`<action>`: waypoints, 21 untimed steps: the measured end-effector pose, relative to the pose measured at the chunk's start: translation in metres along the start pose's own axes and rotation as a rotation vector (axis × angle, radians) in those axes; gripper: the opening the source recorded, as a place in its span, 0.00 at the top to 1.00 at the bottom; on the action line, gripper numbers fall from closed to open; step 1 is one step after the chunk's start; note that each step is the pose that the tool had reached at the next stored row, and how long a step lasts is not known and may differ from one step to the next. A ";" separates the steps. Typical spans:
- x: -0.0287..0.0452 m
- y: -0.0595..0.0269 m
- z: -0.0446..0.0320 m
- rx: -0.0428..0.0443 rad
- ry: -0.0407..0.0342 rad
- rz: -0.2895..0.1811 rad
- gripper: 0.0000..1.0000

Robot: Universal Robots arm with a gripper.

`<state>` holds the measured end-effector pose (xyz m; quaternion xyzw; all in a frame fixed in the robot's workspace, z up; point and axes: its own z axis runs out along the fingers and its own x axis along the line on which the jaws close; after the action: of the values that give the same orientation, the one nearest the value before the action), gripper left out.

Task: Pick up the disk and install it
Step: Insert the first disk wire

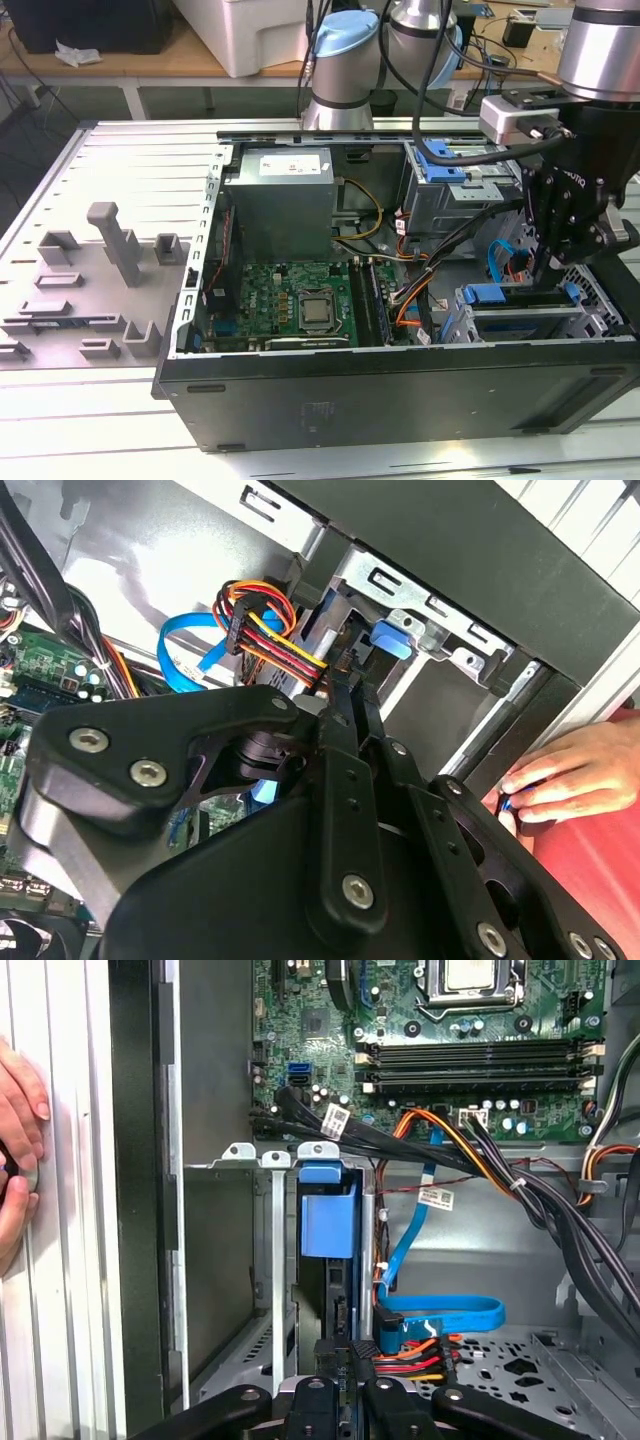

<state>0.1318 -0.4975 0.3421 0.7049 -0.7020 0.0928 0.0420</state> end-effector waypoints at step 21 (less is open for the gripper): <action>0.0008 0.0002 0.0029 -0.0001 -0.0069 0.001 0.83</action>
<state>0.1318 -0.4988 0.3394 0.7050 -0.7024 0.0904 0.0396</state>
